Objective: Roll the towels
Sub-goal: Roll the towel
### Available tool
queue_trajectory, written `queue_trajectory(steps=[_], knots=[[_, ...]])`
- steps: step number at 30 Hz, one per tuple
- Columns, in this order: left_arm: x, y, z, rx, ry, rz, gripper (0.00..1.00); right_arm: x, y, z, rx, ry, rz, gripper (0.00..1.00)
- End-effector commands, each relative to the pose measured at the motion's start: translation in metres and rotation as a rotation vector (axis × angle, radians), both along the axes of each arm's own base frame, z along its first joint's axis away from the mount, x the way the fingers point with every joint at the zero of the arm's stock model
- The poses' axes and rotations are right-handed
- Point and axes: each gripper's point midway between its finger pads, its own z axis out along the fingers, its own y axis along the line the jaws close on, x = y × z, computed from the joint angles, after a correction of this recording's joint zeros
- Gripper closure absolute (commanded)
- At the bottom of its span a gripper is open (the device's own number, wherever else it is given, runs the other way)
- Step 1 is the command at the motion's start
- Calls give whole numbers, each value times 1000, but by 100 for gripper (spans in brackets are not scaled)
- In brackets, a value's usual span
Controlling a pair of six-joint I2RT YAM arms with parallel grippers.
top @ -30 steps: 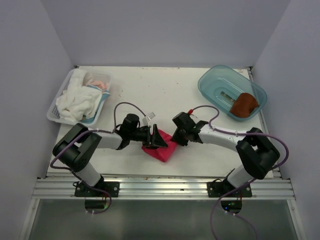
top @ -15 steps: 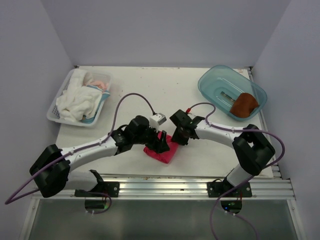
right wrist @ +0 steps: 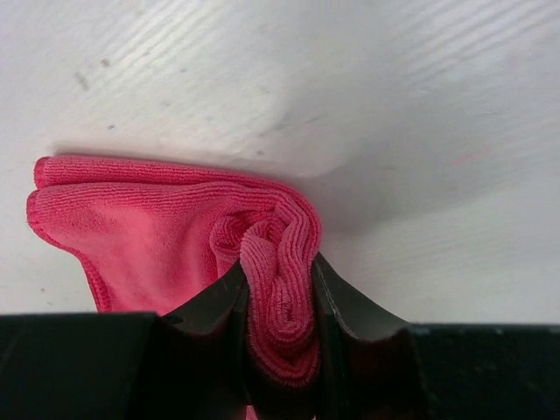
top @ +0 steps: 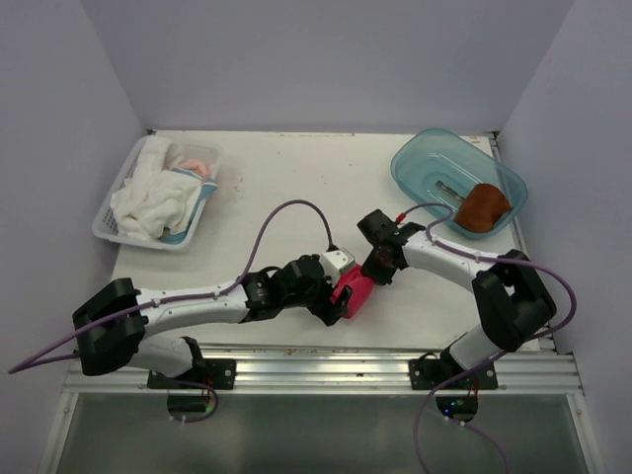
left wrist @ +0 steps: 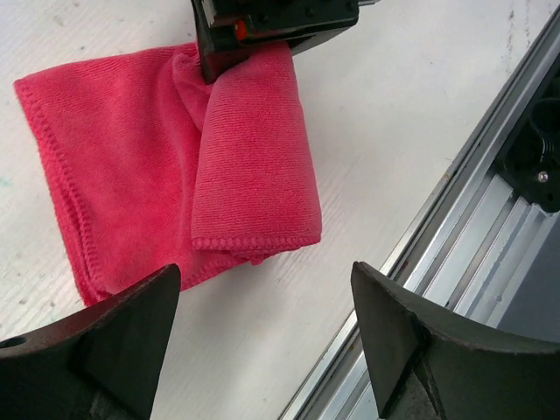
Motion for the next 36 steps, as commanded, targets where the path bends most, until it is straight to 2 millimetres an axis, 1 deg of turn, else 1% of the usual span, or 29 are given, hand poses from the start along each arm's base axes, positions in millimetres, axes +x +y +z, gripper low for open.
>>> queue_trajectory(steps=[1,3,4,5,6,8,10,11,12,13,16,20,21,22,24,26,27,29,30,31,32,33,34,35,36], knots=[[13,-24,23,1,-147,-8,17,-21,-40,1,-108,28,-100,100],[8,-32,23,10,-163,-40,17,-24,-43,4,-108,26,-119,100],[11,-43,30,-12,-201,-60,17,-25,-44,4,-108,31,-129,100],[10,-46,29,-2,-215,-74,16,-25,-43,5,-107,31,-133,100],[7,-49,28,18,-235,-87,16,-22,-42,7,-102,25,-137,100],[7,-57,27,53,-272,-115,16,-21,-39,9,-94,25,-142,100],[2,-67,27,73,-307,-143,16,-17,-37,10,-85,21,-150,100],[-4,-71,27,76,-317,-161,15,-16,-35,11,-76,23,-151,100],[-6,-74,25,81,-319,-170,15,-13,-33,12,-66,19,-158,100],[-7,-77,19,100,-324,-177,15,-11,-32,13,-56,16,-164,100],[-6,-78,6,147,-342,-171,16,-8,-29,14,-35,13,-180,100],[-10,-82,-5,172,-351,-186,17,-7,-28,11,-7,18,-191,100],[-8,-82,-7,182,-358,-175,18,-8,-29,10,-3,23,-195,100],[-7,-80,-15,207,-357,-163,18,-6,-28,11,7,16,-193,100],[1,-77,-19,235,-378,-128,18,-7,-27,9,8,19,-189,100],[5,-76,-22,249,-392,-116,19,-8,-27,8,11,22,-189,100],[5,-77,-27,261,-392,-118,19,-8,-27,8,11,22,-189,100],[7,-77,-33,283,-393,-117,21,-8,-27,7,13,23,-190,100],[7,-76,-40,305,-388,-115,23,-8,-27,7,15,21,-192,100],[8,-75,-42,310,-383,-108,28,-8,-27,8,17,19,-190,99],[9,-75,-45,318,-382,-106,32,-8,-27,9,19,17,-190,96],[10,-74,-48,328,-379,-100,36,-7,-27,9,24,7,-189,87],[11,-74,-49,323,-369,-92,50,-8,-27,9,26,6,-185,79],[12,-75,-50,311,-345,-100,59,-7,-28,10,29,-4,-178,70],[13,-75,-48,296,-329,-98,68,-7,-27,12,41,-19,-172,53]])
